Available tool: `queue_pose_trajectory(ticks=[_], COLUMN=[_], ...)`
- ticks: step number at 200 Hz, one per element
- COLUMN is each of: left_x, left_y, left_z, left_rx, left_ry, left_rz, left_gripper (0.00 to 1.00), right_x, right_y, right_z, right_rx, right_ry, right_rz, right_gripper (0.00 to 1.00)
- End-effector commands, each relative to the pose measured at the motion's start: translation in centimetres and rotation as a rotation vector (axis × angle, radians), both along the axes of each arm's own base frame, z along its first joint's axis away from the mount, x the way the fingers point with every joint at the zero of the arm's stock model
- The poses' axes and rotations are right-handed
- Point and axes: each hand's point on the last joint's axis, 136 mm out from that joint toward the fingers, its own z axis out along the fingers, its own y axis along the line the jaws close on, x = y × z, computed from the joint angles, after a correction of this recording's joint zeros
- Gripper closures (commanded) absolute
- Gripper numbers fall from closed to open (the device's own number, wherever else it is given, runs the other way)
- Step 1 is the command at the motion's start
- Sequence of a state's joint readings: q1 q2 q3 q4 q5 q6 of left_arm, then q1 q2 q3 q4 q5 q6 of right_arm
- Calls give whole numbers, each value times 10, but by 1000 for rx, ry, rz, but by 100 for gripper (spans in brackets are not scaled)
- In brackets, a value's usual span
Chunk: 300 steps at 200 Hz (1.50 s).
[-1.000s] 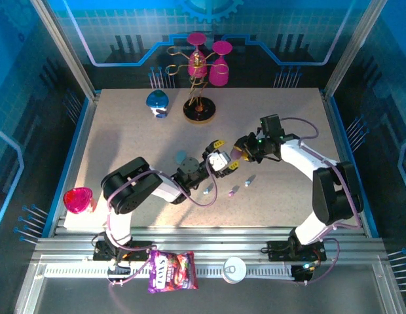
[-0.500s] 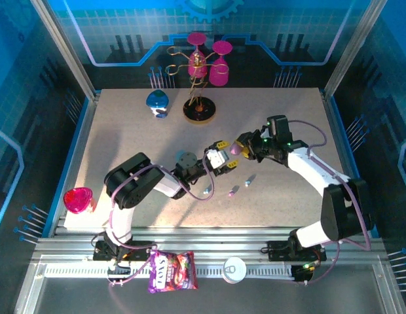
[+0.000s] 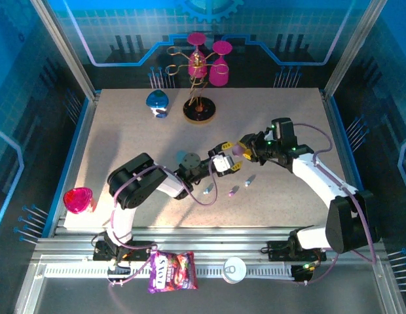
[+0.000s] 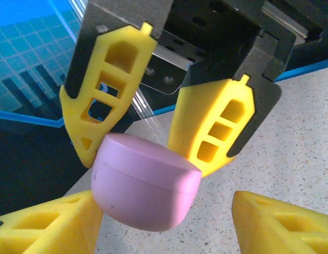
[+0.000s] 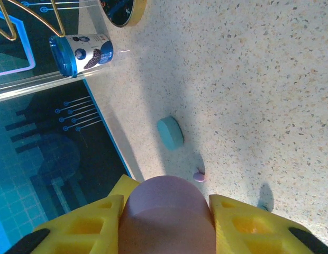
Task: Insert wireless bluetooth earbuds into charging case
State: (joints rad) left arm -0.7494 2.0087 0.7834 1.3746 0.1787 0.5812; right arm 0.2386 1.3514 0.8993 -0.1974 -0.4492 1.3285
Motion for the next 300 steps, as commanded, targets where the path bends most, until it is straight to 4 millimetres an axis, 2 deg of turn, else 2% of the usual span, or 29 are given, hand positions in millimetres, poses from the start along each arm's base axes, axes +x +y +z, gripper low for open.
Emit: queue_pose_trajectory(ticks=[1,5,32,62,96,133,155,177,198,230,251,273,300], left_x=[4,4,2,0,-1,-4,-4,-5,-5,-6,-6,-6,-2], left_y=[-4,-5,-7,-12,-14,-16,-16,-13,-10,-2,7,21,38], left_z=[14,13,17,19,19,17,16,15,12,9,9,20,35], left_rx=[10,13,15,29,35,38,33,23,10,-47,-108,-187,-271], left_ry=[-104,-108,-131,-161,-172,-172,-157,-134,-96,21,152,302,548], left_rz=[21,20,16,17,14,3,2,5,12,3,-21,-72,-173], left_gripper=[38,39,42,43,48,64,71,72,73,73,74,74,74], right_x=[-3,-8,-11,-13,-12,-14,-14,-13,-8,1,-1,-10,-27], right_y=[-9,-10,-11,-11,-10,-11,-12,-17,-25,-41,-50,-57,-46], right_z=[3,-8,-15,-19,-19,-24,-22,-18,-7,25,51,74,93], right_rx=[4,-1,-5,-7,0,-11,-16,-42,-88,-178,-253,-433,-575], right_ry=[10,36,56,63,65,78,68,31,-54,-372,-582,-770,-1009], right_rz=[-40,-41,-42,-41,-36,-36,-39,-49,-41,27,83,175,356], right_gripper=[70,70,70,70,70,68,61,45,32,19,18,17,9])
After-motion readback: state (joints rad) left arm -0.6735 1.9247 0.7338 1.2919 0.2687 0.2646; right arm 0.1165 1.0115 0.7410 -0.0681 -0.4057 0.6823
